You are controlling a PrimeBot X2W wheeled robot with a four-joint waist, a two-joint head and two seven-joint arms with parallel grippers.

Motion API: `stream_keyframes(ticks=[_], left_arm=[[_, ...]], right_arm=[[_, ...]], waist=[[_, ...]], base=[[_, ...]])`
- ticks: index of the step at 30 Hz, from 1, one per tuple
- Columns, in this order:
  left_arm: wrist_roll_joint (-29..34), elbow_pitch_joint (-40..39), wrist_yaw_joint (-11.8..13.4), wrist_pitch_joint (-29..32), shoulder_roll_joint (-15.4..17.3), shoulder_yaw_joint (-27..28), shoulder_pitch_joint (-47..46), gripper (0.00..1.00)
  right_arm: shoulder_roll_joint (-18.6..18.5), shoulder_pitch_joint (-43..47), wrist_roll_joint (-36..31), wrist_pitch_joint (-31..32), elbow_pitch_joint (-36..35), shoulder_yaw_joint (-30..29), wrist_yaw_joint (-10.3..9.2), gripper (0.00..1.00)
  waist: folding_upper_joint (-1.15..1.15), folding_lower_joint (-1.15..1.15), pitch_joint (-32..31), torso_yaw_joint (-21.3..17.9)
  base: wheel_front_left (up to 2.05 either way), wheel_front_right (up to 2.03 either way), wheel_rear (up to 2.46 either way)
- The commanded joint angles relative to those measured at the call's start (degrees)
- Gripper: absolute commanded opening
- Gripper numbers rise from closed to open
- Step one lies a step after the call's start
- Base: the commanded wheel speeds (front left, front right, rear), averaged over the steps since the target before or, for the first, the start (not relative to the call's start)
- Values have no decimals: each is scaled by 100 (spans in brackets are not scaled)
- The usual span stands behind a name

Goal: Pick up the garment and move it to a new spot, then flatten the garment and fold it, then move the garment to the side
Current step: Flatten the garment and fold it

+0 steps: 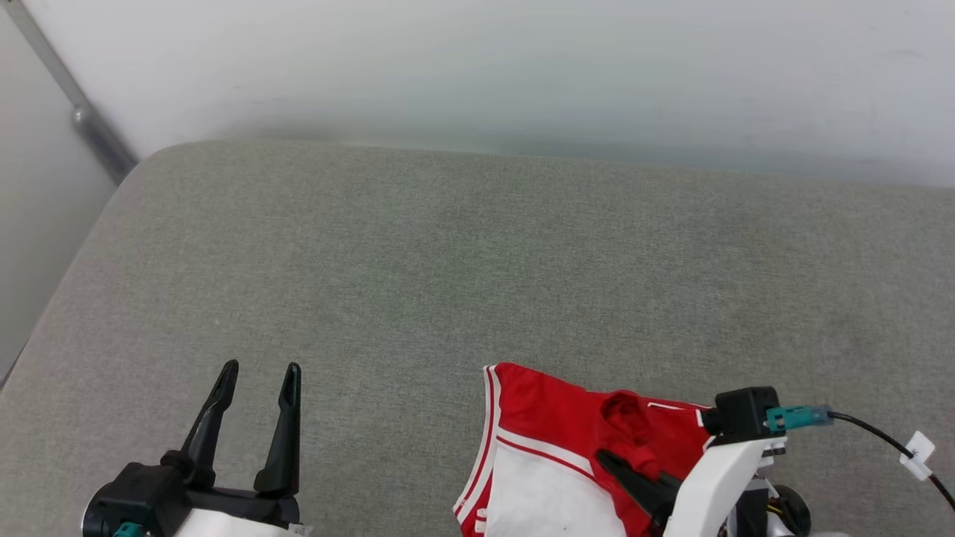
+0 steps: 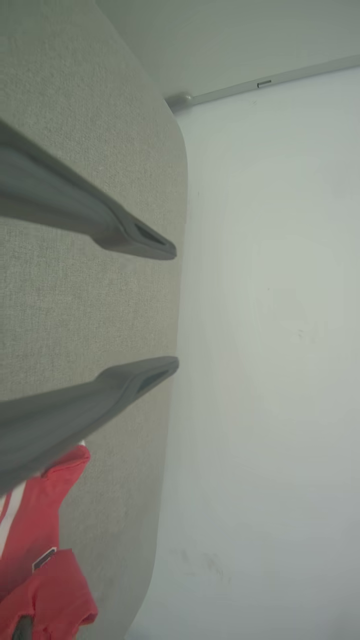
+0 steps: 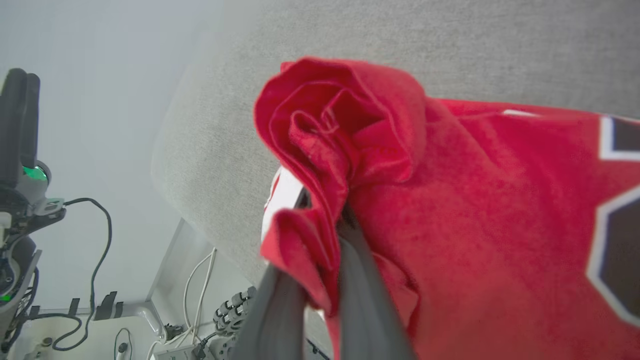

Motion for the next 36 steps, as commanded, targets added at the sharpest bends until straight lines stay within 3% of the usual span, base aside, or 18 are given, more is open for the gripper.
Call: stream_keyframes(ticks=[1, 11, 12, 13, 14, 20, 25, 30, 36], left_arm=[[-28, 11, -7, -13, 16, 5, -22, 100], [-36, 43, -7, -12, -3, -63, -98, 100], [-38, 47, -7, -13, -6, -71, -102, 100], [-40, 55, -7, -13, -5, -84, -105, 100], [-39, 57, -7, -13, -2, -94, -105, 100], [-42, 94, -7, -13, 10, -64, -55, 100], [-38, 107, -7, -13, 44, -49, -26, 100], [-31, 74, -7, -13, 68, -2, -2, 100], [-29, 28, -7, -12, 72, 54, -18, 100]], right_arm=[[14, -100, 64, -81, 88, 50, 0, 0], [11, -713, 347, -749, 1204, 588, 0, 0], [11, -770, 325, -823, 1322, 599, -1, 22], [12, -830, 292, -889, 1422, 642, 0, 77], [14, -863, 300, -933, 1503, 708, 0, 100], [11, -1011, 539, -1010, 1562, 1293, 0, 100], [11, -1133, 450, -1073, 1498, 1297, 0, 100], [12, -1327, -21, -968, 1196, 1066, 0, 100], [-75, -1584, -1326, -871, 610, 424, -1, 100]], waist=[[0, 0, 15, 44], [0, 0, 115, 279], [0, 0, 120, 293], [0, 0, 121, 307], [0, 0, 119, 317], [0, 0, 71, 285], [0, 0, -13, 162], [0, 0, -53, -9], [0, 0, -20, -254]], base=[[0, 0, 0], [0, 0, 0], [0, 0, 0], [0, 0, 0], [0, 0, 0], [0, 0, 0], [0, 0, 0], [0, 0, 0], [0, 0, 0]])
